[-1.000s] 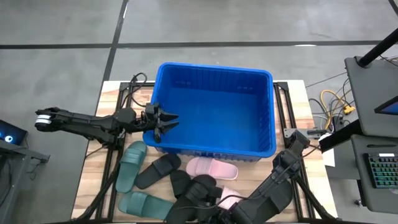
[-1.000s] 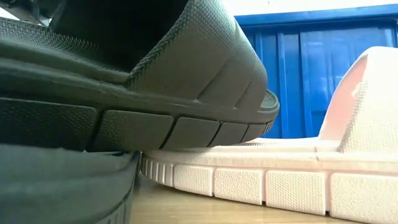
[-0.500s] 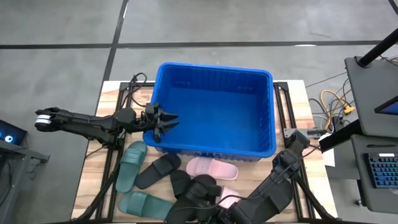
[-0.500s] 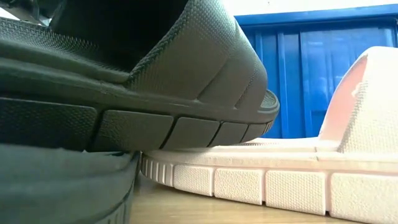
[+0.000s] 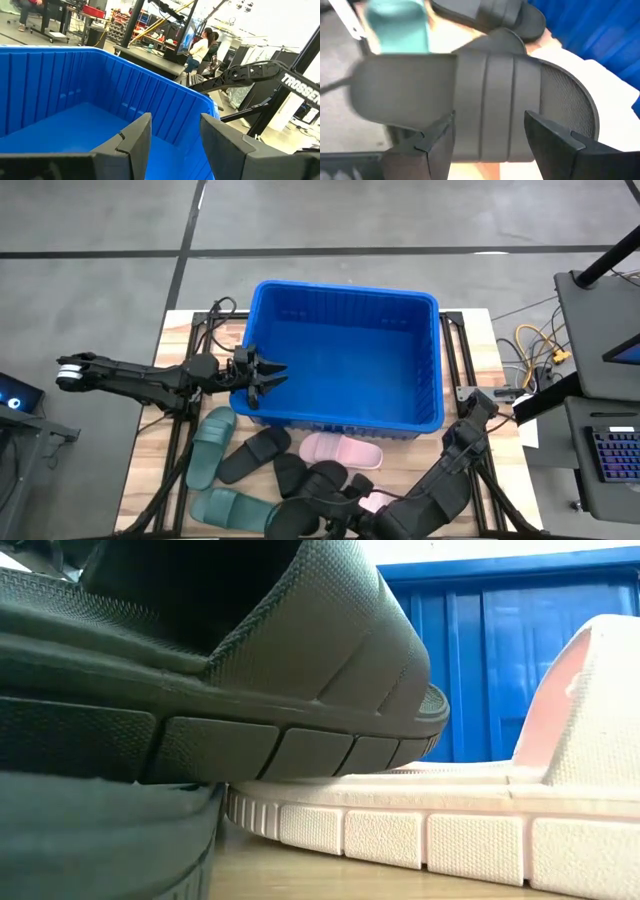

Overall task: Pick and place slides into bin
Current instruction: Put the top right black slide into the blue bin

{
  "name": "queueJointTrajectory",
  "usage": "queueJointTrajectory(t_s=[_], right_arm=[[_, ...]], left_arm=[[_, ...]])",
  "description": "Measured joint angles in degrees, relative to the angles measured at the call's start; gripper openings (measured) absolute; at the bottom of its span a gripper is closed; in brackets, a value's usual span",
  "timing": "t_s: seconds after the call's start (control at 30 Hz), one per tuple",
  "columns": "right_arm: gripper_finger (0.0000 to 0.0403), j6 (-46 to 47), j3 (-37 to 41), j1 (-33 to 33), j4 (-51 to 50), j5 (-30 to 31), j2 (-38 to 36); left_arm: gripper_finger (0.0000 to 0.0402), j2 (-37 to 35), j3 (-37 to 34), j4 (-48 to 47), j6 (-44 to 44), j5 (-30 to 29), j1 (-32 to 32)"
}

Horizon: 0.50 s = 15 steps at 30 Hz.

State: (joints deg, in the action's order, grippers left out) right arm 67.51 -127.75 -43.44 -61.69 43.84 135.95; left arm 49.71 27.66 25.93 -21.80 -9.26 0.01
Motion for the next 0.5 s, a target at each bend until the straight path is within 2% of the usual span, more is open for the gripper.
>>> queueJointTrajectory(t_s=[0.3, 0.37, 0.5], right_arm=[[0.0223, -2.83, 0.18, 0.39, -1.1, -1.01, -7.02], [0.0223, -8.13, 0.16, 0.35, 2.25, -3.23, -8.85], [0.0223, -15.89, 0.21, 1.08, 7.72, -12.38, -11.64]], left_arm=[[0.0153, 0.0, 0.0, 0.02, -0.07, 0.0, 0.0], [0.0153, -0.01, 0.0, 0.03, -0.05, 0.0, 0.01], [0.0153, 0.0, 0.0, 0.04, -0.04, 0.0, 0.02]])
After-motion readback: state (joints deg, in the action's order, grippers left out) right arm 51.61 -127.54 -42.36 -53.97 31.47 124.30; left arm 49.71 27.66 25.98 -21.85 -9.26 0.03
